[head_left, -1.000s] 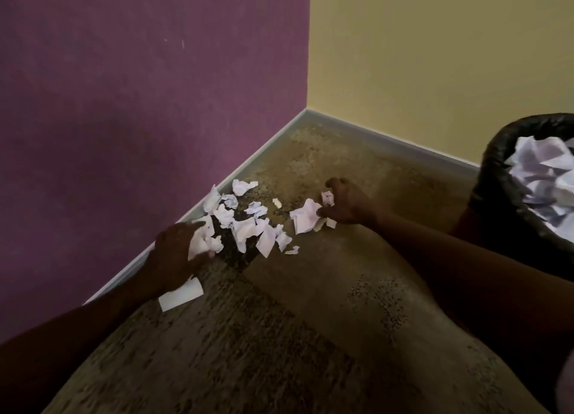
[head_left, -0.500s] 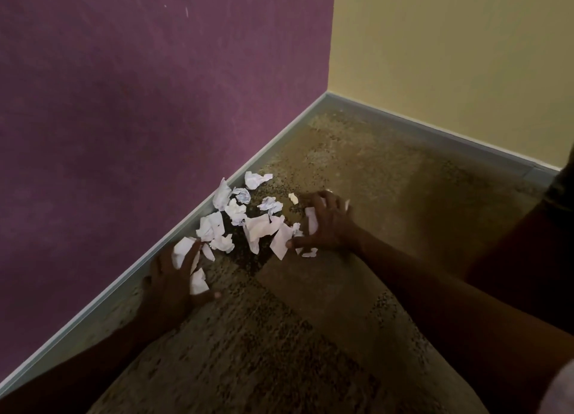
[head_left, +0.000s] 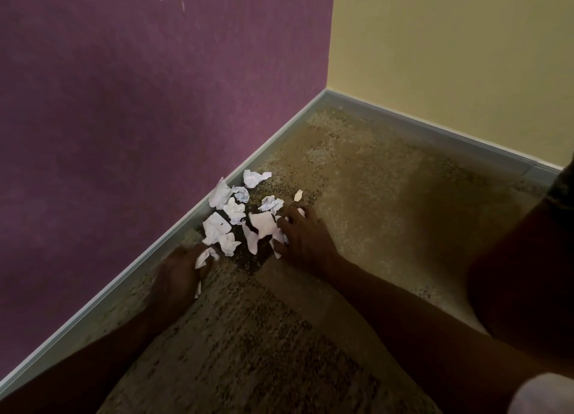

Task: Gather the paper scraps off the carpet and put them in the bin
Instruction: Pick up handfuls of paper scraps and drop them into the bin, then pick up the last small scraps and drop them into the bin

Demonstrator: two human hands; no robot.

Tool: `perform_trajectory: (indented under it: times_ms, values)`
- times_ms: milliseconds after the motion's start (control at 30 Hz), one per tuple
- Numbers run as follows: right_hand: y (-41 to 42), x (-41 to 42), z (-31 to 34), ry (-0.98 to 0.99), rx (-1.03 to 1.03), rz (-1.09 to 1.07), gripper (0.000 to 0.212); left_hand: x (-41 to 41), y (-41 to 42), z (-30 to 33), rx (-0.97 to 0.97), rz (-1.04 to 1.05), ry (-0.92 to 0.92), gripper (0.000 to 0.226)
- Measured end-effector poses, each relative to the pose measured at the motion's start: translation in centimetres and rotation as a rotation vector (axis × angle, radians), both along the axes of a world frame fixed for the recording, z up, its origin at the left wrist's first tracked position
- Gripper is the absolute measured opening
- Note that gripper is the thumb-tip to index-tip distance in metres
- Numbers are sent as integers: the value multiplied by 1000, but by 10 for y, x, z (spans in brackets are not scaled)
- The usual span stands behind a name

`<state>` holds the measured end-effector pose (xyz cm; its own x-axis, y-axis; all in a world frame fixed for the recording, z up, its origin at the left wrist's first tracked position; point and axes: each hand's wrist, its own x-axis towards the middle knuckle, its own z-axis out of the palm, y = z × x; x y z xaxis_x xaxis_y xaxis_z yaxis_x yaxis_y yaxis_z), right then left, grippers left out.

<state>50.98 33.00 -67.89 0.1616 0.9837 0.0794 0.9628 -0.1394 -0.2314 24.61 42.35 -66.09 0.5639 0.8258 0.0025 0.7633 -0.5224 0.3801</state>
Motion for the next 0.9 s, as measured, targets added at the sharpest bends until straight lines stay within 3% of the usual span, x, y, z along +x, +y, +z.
perform_trajectory:
  times_ms: [100,200,333,533,767,900]
  values:
    - [-5,4,4,69,2,24,45,6,-9,7,-148,0,-98,24]
    - [-9,8,7,184,79,16,38,12,-19,19,-163,-7,-180,12]
    - [-20,11,28,423,194,-85,10,21,-24,36,-118,68,-322,33]
    - [-32,19,80,502,297,-195,40,40,-16,66,-151,174,-441,33]
    - [-51,37,168,460,360,-214,32,89,-41,140,-77,102,-499,27]
    - [-65,52,230,385,382,-240,34,122,-65,190,-139,44,-592,27]
